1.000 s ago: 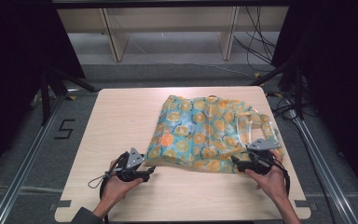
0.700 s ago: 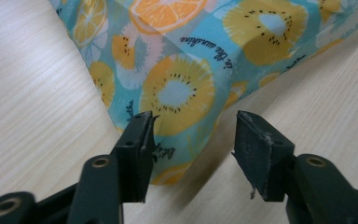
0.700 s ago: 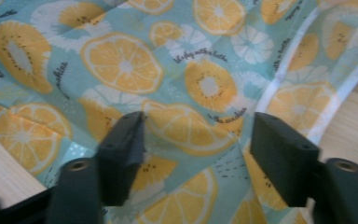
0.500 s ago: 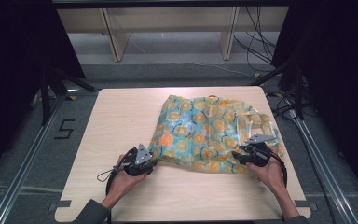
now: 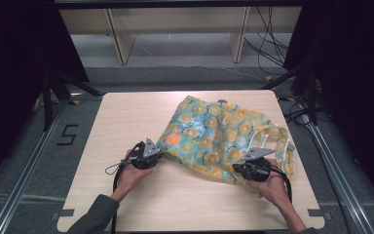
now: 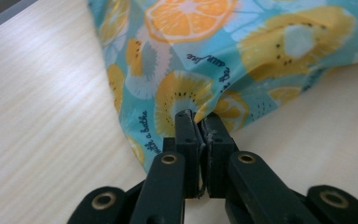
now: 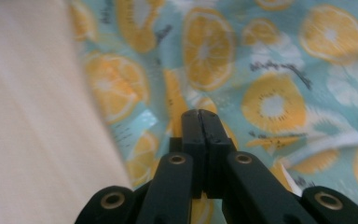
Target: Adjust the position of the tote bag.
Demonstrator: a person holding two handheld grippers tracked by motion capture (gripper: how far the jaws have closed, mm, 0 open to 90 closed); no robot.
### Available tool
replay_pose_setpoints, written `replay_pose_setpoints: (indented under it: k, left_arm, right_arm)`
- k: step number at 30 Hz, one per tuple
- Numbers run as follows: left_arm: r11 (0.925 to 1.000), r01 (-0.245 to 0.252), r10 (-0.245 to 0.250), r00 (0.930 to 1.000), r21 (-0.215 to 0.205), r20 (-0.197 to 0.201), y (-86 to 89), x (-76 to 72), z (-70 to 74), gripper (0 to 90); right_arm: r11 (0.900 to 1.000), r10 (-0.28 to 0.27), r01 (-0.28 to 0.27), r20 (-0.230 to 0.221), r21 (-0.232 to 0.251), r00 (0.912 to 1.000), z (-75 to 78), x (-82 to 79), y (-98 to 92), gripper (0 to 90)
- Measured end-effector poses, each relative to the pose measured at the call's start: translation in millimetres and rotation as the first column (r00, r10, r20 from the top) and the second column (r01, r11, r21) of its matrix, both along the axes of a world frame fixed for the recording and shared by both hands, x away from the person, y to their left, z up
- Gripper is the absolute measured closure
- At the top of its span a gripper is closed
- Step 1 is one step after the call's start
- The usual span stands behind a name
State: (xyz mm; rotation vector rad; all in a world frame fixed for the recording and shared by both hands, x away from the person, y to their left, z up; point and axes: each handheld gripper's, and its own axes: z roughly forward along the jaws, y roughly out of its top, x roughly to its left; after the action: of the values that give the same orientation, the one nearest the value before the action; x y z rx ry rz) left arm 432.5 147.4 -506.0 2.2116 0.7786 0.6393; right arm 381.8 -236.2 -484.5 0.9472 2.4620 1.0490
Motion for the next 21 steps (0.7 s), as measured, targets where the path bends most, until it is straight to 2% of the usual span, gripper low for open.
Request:
replay_pose_setpoints:
  k: [1,2,3,4,5,6,7,8,10,11,12,13,14,15,16,17,18,19,20,21]
  left_arm:
    - [1.0,0.0,0.0,1.0,0.0,0.0,0.0,0.0,0.0,86.8]
    - [0.9999,-0.012,0.012,0.9999,0.003,0.006,3.0,10.9,-0.2,86.9]
    - [0.9999,-0.012,0.012,0.9999,0.003,0.006,3.0,10.9,-0.2,87.0]
    - [0.9984,-0.056,0.056,0.9984,0.006,-0.005,4.7,19.3,0.4,87.1]
    - [0.9981,-0.061,0.061,0.9981,-0.006,-0.003,5.7,25.6,-1.1,87.2]
    - [0.9962,-0.087,0.087,0.9962,0.004,-0.01,6.2,30.6,-0.2,87.2]
    - [0.9971,-0.075,0.074,0.9969,0.016,0.025,8.1,39.1,-0.6,87.2]
    - [0.9964,-0.084,0.084,0.9965,0.009,0.009,8.4,44.8,-0.8,87.4]
    - [0.9959,-0.09,0.09,0.9958,-0.007,0.016,11.0,57.0,0.1,87.2]
    - [0.9959,-0.09,0.09,0.9958,-0.007,0.016,11.0,57.0,0.1,86.7]
    - [0.9923,-0.116,0.116,0.9933,-0.043,-0.005,10.2,60.5,-1.1,85.4]
    - [0.9916,-0.122,0.122,0.9925,-0.043,0.003,11.4,63.7,-0.6,85.4]
    - [0.9894,-0.126,0.126,0.992,-0.072,-0.001,12.6,64.9,-2.6,79.9]
    - [0.9906,-0.118,0.116,0.9929,-0.07,-0.023,13.9,62.7,-1.1,76.4]
    - [0.9819,-0.143,0.137,0.9893,-0.125,-0.05,12.6,58.7,-0.9,70.7]
    - [0.9819,-0.143,0.137,0.9893,-0.125,-0.05,12.6,58.7,-0.9,65.5]
    - [0.9812,-0.16,0.153,0.9856,-0.108,-0.07,15.7,47.0,7.3,60.4]
    - [0.9812,-0.16,0.153,0.9856,-0.108,-0.07,15.7,47.0,7.3,55.5]
    - [0.982,-0.169,0.161,0.9824,-0.085,-0.095,17.3,26.4,16.4,50.6]
    - [0.9773,-0.179,0.166,0.9795,-0.113,-0.114,18.2,16.6,19.1,45.9]
  right_arm:
    - [0.999,0.037,-0.037,-0.027,-0.015,0.999,3.9,-3.7,4.3,90.0]
    - [0.999,0.037,-0.037,-0.002,0.014,0.9993,2.5,-8.7,12.7,90.0]
    - [0.999,0.037,-0.037,-0.002,0.014,0.9993,2.5,-8.7,12.7,90.0]
    - [0.996,0.088,-0.088,-0.027,-0.007,0.9958,9.4,-18.0,24.7,90.0]
    - [0.994,0.106,-0.106,0.001,0.003,0.9943,9.0,-20.8,32.7,90.0]
    - [0.991,0.135,-0.135,-0.007,-0.01,0.9908,11.5,-22.8,38.5,90.0]
    - [0.99,0.142,-0.142,-0.01,-0.001,0.9899,11.8,-24.8,46.3,90.0]
    - [0.987,0.159,-0.159,-0.015,0.002,0.9871,12.3,-26.3,54.0,90.0]
    - [0.98,0.198,-0.198,-0.024,-0.009,0.98,12.1,-27.8,68.9,90.0]
    - [0.98,0.198,-0.198,-0.024,-0.009,0.98,12.1,-27.8,68.9,90.0]
    - [0.975,0.222,-0.222,-0.021,0.009,0.9749,10.8,-29.2,83.8,90.0]
    - [0.975,0.222,-0.222,-0.021,0.009,0.9749,10.8,-29.2,83.8,90.0]
    - [0.968,0.25,-0.25,-0.021,0.004,0.968,12.1,-28.1,94.6,90.0]
    - [0.967,0.255,-0.255,-0.028,0.019,0.9665,11.9,-28.3,99.0,90.0]
    - [0.964,0.266,-0.266,-0.035,0.014,0.9632,13.0,-27.9,100.9,89.3]
    - [0.964,0.266,-0.266,-0.035,0.014,0.9632,13.0,-27.9,100.9,89.3]
    - [0.966,0.256,-0.254,-0.043,0.037,0.9658,15.2,-28.3,100.9,79.4]
    - [0.968,0.252,-0.25,-0.048,0.033,0.9666,19.0,-28.0,97.7,70.3]
    - [0.972,0.236,-0.235,-0.047,0.029,0.9706,22.2,-28.1,94.9,64.4]
    - [0.973,0.23,-0.229,-0.042,0.029,0.9722,28.6,-27.1,88.2,62.2]
